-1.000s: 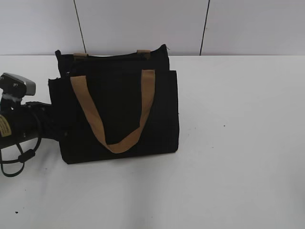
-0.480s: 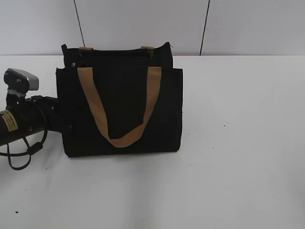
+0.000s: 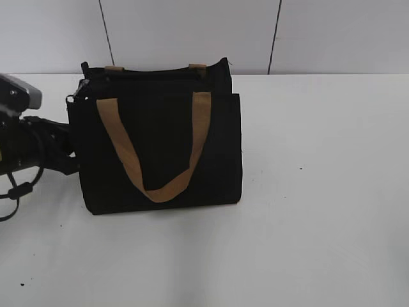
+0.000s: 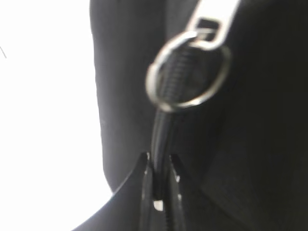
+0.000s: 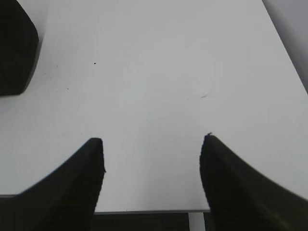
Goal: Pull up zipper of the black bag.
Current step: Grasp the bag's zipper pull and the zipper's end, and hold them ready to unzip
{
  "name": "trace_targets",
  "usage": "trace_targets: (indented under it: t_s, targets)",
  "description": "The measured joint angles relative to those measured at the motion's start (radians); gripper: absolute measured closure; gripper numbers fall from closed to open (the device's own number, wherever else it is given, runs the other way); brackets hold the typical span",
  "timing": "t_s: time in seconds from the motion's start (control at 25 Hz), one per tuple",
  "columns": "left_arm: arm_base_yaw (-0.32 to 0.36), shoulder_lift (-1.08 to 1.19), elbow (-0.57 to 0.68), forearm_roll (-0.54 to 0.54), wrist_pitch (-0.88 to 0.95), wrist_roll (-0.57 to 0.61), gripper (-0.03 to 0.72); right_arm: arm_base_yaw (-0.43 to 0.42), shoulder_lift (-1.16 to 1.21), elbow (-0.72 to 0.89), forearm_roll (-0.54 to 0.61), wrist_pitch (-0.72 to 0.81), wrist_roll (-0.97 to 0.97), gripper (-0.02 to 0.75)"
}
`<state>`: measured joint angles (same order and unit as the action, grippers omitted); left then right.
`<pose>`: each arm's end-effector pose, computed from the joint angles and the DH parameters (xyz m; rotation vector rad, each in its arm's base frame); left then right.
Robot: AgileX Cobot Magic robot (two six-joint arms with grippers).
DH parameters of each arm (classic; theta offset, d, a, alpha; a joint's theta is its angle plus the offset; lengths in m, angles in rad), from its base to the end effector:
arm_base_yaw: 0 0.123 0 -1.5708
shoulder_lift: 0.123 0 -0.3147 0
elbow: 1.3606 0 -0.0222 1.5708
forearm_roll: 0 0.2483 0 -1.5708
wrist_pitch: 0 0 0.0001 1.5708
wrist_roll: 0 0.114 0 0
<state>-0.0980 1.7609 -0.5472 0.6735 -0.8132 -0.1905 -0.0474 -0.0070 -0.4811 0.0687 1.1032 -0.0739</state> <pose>0.3092 -0.0823 0.1648 0.6872 1.8478 -0.3322 -0.0177 0.0078 0.2558 -0.0323 2.0964 0.0098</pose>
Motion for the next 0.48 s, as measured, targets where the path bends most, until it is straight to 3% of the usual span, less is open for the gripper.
trace_targets:
  t_s: [0.2,0.48]
  targets:
    - [0.000,-0.146,0.000,0.126,0.161,-0.039,0.656,0.000,0.000,0.000,0.000,0.000,0.000,0.255]
    - [0.000,-0.291,0.000,0.149,0.257,-0.060,0.656,0.000,0.000,0.000,0.000,0.000,0.000,0.255]
